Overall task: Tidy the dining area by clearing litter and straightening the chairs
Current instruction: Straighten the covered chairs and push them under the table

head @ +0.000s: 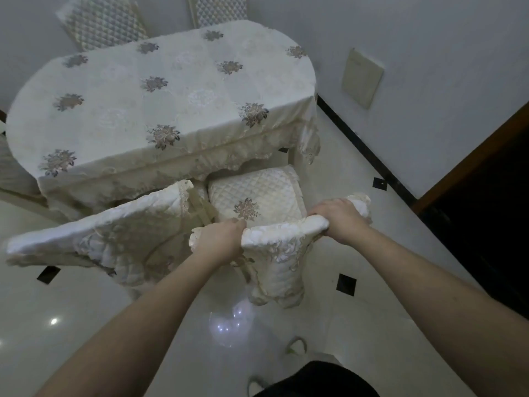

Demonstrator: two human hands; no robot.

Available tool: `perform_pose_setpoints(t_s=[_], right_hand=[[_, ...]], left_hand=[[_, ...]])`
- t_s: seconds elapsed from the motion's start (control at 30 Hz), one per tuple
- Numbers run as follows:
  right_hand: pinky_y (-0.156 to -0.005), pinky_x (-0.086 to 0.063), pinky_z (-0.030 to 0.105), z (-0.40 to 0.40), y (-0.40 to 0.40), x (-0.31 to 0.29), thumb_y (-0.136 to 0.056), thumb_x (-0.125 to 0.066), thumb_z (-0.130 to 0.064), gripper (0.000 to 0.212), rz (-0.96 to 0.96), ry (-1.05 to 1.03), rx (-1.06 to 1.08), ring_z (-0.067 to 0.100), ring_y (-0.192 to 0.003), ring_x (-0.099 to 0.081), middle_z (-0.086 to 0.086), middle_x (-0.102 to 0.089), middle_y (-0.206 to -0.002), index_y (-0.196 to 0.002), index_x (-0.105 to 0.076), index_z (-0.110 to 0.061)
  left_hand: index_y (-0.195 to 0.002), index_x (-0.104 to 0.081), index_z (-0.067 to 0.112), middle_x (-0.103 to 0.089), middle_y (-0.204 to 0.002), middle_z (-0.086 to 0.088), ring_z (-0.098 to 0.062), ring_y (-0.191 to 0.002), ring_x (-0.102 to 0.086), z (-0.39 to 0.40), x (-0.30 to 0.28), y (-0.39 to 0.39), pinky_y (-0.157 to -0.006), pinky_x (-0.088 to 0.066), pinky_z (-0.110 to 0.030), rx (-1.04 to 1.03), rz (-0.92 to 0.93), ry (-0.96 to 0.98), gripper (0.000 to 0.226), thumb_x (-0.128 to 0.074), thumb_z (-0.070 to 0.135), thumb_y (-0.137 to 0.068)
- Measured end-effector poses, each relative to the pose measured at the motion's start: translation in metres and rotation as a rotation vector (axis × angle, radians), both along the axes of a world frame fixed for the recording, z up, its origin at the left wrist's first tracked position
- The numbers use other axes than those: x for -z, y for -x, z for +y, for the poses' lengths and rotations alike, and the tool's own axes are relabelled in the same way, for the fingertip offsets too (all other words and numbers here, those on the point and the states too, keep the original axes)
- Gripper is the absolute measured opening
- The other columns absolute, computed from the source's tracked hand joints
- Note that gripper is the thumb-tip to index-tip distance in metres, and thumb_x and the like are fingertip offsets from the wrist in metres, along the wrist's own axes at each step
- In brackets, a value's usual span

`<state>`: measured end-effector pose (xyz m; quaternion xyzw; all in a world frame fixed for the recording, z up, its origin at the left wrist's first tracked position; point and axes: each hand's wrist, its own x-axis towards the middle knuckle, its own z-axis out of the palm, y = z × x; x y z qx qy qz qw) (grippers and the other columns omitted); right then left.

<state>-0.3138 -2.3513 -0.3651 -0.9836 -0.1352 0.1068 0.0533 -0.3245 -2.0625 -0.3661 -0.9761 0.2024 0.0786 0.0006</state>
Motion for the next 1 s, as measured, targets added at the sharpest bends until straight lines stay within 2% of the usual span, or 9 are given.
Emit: perform_pose_setpoints(t_s=[0.17, 0.4, 0.63, 0.77, 0.87, 1.0], right_hand=[[-0.088, -0.04, 0.037, -0.004, -0.002, 0.003, -0.077, -0.066, -0.034, 0.03, 0.002, -0.01, 0.008, 0.021, -0.1, -0.057, -0.005, -0.063, -0.103, -0.106, -0.062, -0.04], [-0.082, -0.039, 0.034, -0.021, -0.032, -0.001, -0.081, -0.061, -0.026, 0.03, -0.011, 0.026, -0.031, 0.022, -0.098, -0.058, -0.004, -0.062, -0.102, -0.108, -0.062, -0.04], [-0.081, -0.036, 0.034, -0.048, -0.075, -0.004, -0.077, -0.068, -0.028, 0.035, 0.0, 0.05, -0.102, 0.022, -0.101, -0.057, -0.006, -0.062, -0.108, -0.109, -0.06, -0.041], [-0.089, -0.036, 0.036, -0.059, -0.097, -0.006, -0.08, -0.065, -0.028, 0.037, 0.013, 0.043, -0.114, 0.025, -0.108, -0.054, -0.003, -0.059, -0.114, -0.115, -0.059, -0.038], [-0.089, -0.037, 0.036, -0.059, -0.112, -0.005, -0.082, -0.063, -0.029, 0.035, -0.008, 0.021, -0.106, 0.024, -0.107, -0.053, -0.003, -0.059, -0.113, -0.115, -0.058, -0.04], [-0.089, -0.036, 0.037, -0.05, -0.133, -0.005, -0.08, -0.066, -0.025, 0.041, 0.016, 0.03, -0.113, 0.026, -0.111, -0.052, -0.001, -0.057, -0.117, -0.118, -0.055, -0.038]], left_hand=[[-0.093, -0.053, 0.024, -0.061, -0.091, 0.004, -0.024, -0.085, -0.061, 0.0, 0.012, 0.002, -0.064, -0.033, -0.034, -0.066, -0.01, 0.12, 0.023, -0.062, 0.034, -0.074], [-0.097, -0.055, 0.026, -0.061, -0.09, 0.005, -0.024, -0.086, -0.061, -0.019, 0.013, -0.02, -0.064, -0.034, -0.033, -0.089, -0.032, 0.11, 0.027, -0.062, 0.038, -0.074], [-0.096, -0.057, 0.028, -0.063, -0.089, 0.005, -0.024, -0.082, -0.061, -0.049, 0.012, -0.045, -0.062, -0.035, -0.033, -0.151, -0.029, 0.108, 0.026, -0.064, 0.036, -0.073], [-0.096, -0.059, 0.026, -0.064, -0.088, 0.005, -0.024, -0.079, -0.062, -0.062, 0.008, -0.059, -0.06, -0.041, -0.032, -0.181, -0.012, 0.056, 0.021, -0.062, 0.034, -0.077], [-0.098, -0.06, 0.026, -0.067, -0.092, 0.003, -0.024, -0.082, -0.063, -0.067, 0.003, -0.072, -0.063, -0.046, -0.033, -0.236, 0.009, -0.012, 0.021, -0.061, 0.034, -0.078], [-0.107, -0.061, 0.024, -0.067, -0.104, -0.001, -0.026, -0.092, -0.063, -0.068, -0.004, -0.094, -0.067, -0.043, -0.032, -0.309, 0.037, -0.132, 0.025, -0.057, 0.034, -0.084]])
